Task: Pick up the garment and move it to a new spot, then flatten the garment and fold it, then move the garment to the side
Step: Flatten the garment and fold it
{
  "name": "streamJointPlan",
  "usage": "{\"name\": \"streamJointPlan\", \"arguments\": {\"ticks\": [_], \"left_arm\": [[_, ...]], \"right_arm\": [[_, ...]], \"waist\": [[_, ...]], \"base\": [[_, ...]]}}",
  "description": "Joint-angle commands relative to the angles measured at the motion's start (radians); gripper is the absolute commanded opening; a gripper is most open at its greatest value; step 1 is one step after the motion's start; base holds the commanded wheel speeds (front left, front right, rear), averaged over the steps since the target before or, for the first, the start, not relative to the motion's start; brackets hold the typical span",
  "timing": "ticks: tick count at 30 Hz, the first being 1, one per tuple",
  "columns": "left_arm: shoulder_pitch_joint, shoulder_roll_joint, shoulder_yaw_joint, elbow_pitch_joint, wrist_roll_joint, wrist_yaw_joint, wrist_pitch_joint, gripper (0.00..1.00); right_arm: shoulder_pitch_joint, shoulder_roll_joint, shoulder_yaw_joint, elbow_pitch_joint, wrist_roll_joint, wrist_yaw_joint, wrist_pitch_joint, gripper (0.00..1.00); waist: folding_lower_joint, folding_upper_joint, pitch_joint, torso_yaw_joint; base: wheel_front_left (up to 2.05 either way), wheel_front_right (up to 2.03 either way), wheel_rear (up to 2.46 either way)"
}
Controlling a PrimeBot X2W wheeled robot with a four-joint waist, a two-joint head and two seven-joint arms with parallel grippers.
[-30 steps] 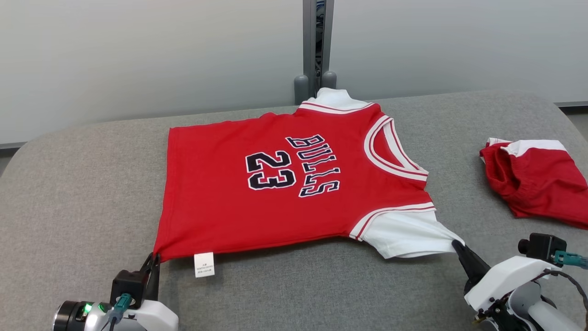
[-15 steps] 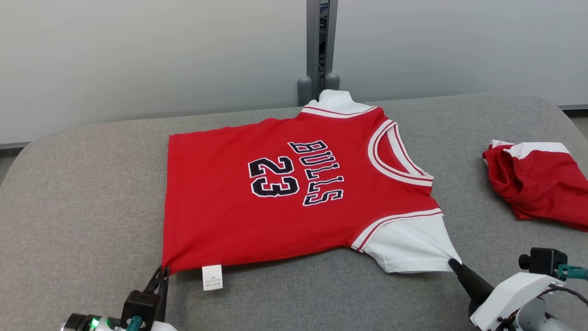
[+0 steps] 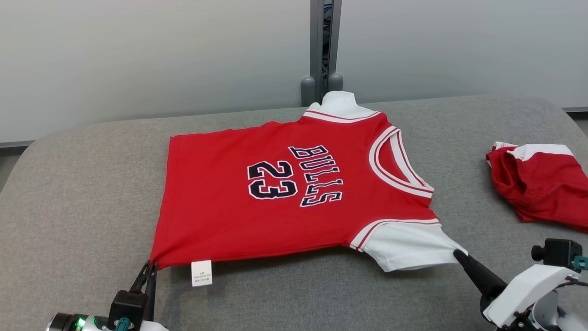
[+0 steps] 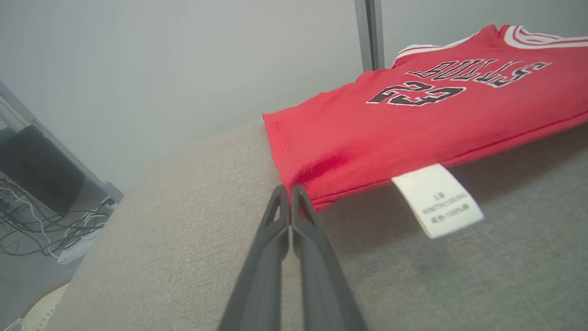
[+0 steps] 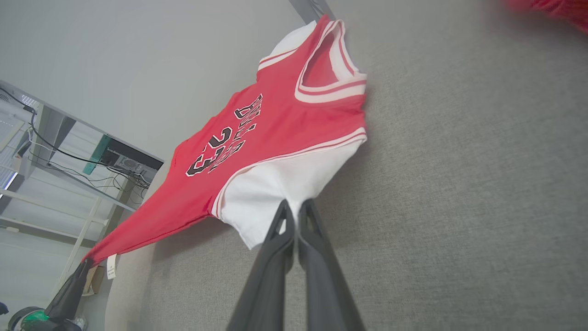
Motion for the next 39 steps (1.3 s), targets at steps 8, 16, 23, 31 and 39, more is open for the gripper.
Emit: {"name": "streamJointPlan", "arguments": {"ticks": [8,16,23,31,39], "left_arm": [[0.059,0.046,-0.025,-0.047,0.014,-0.012,-0.001,0.0],[0.097,0.059,-0.057,-0.089,0.023,-0.007,-0.001,0.0],[0.139,0.06,-0.059,-0.129,0.006,0.011,-0.001,0.0],[0.118,0.048,-0.064,-0.134,-0.016,0.01,-0.001,0.0],[0.03,0.025,-0.055,-0.075,-0.049,-0.001,-0.001,0.0]], "right_arm": [[0.093,-0.053,-0.035,-0.086,0.022,0.0,0.059,0.0],[0.166,-0.091,-0.061,-0.167,0.026,0.0,0.118,0.0],[0.22,-0.105,-0.107,-0.215,0.016,0.0,0.161,0.0],[0.192,-0.069,-0.17,-0.211,-0.032,0.0,0.195,0.0],[0.098,-0.011,-0.239,-0.154,-0.124,0.0,0.215,0.0]], "waist": [[0.0,0.0,-0.012,0.006],[0.0,0.0,-0.018,0.008],[0.0,0.0,-0.018,0.006],[0.0,0.0,-0.013,0.011],[0.0,0.0,0.036,0.017]], "base": [[0.0,0.0,0.0],[0.0,0.0,0.0],[0.0,0.0,0.0],[0.0,0.0,0.0],[0.0,0.0,0.0]]}}
